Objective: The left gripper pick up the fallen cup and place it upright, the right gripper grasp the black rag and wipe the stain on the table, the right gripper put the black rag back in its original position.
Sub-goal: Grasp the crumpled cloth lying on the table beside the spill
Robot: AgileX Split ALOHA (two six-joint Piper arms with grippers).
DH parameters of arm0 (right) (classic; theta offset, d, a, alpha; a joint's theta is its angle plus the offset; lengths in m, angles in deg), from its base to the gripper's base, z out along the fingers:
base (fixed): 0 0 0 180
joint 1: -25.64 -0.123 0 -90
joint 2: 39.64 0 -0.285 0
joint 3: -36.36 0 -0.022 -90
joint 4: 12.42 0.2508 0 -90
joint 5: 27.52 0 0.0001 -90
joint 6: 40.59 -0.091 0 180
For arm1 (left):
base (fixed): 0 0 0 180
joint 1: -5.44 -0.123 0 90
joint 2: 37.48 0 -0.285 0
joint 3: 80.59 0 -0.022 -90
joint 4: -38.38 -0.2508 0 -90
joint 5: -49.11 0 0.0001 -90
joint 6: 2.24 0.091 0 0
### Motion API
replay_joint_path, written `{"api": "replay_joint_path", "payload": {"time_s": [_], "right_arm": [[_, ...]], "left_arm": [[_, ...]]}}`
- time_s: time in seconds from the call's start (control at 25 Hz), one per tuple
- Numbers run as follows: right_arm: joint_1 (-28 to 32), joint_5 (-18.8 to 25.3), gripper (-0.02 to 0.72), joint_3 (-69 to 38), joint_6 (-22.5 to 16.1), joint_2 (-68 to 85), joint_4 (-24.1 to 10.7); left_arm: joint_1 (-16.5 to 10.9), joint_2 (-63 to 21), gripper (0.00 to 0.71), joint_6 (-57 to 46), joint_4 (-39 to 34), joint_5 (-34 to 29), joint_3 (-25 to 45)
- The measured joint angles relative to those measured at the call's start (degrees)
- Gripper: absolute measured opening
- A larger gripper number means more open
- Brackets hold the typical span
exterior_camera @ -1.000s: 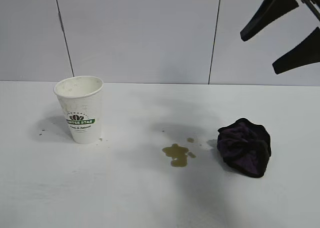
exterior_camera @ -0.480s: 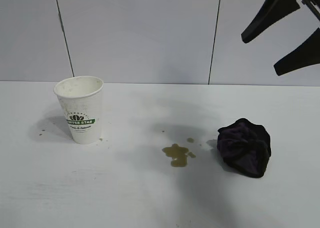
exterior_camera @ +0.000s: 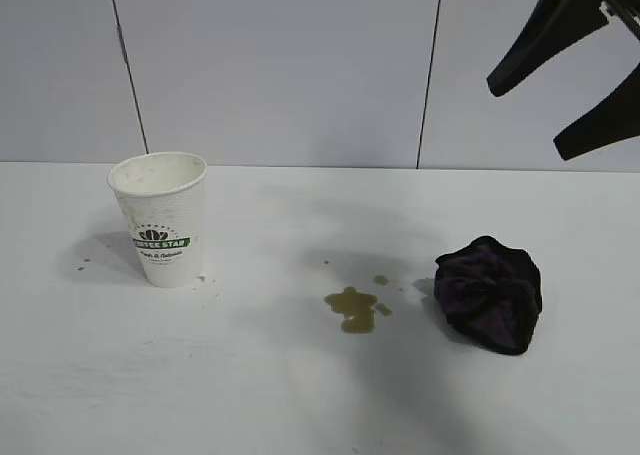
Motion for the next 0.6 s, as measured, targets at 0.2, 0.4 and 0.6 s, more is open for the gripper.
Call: {"api": "replay_joint_path", "payload": {"time_s": [0.2, 0.4, 0.6], "right_arm": [[0.0, 0.08, 0.473, 0.0, 0.0, 0.0, -0.21], [0.0, 0.45, 0.473, 0.0, 0.0, 0.0, -2.04], [0.0, 1.7, 0.473, 0.0, 0.62, 0.0, -4.5]], "left_arm": [[2.9, -5.54, 0.694, -15.95, -18.0, -7.69, 7.29], [4.14, -9.15, 0.694, -17.84, -21.61, -9.11, 19.91], [5.19, -10.1, 0.694, -19.4, -21.83, -5.48, 27.33]]}}
